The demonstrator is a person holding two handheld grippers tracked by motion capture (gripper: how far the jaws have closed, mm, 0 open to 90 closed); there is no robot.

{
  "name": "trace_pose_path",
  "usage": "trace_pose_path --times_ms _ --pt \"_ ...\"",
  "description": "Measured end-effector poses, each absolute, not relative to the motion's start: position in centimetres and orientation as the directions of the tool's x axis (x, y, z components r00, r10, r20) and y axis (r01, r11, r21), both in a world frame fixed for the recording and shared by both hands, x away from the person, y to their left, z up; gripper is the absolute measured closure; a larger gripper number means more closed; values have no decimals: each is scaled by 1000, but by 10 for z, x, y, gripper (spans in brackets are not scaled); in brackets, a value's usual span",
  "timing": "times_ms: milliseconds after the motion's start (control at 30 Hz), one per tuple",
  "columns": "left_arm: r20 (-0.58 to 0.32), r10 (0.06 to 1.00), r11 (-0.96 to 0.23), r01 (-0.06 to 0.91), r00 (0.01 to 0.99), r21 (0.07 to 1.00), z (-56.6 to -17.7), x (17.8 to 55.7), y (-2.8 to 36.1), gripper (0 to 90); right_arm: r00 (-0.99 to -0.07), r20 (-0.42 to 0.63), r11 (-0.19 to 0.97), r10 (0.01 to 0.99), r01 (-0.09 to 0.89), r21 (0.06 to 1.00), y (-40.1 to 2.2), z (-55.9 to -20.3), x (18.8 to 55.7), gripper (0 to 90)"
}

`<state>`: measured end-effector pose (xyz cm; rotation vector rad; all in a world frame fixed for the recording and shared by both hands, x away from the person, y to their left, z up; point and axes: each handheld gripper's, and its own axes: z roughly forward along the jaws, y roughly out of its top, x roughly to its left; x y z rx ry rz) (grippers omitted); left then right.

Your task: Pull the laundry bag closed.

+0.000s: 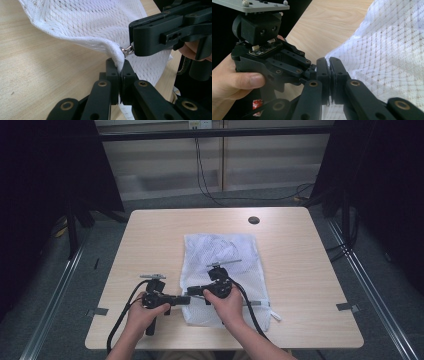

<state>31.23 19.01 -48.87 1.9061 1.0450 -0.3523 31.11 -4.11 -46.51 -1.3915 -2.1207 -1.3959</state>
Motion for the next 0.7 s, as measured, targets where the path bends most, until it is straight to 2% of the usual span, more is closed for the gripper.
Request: trace_pose_path --times_ms 700 --pt "-604 528 -227 785 597 577 -488 312 190 881 -516 626 101 585 812 575 -52 -468 312 869"
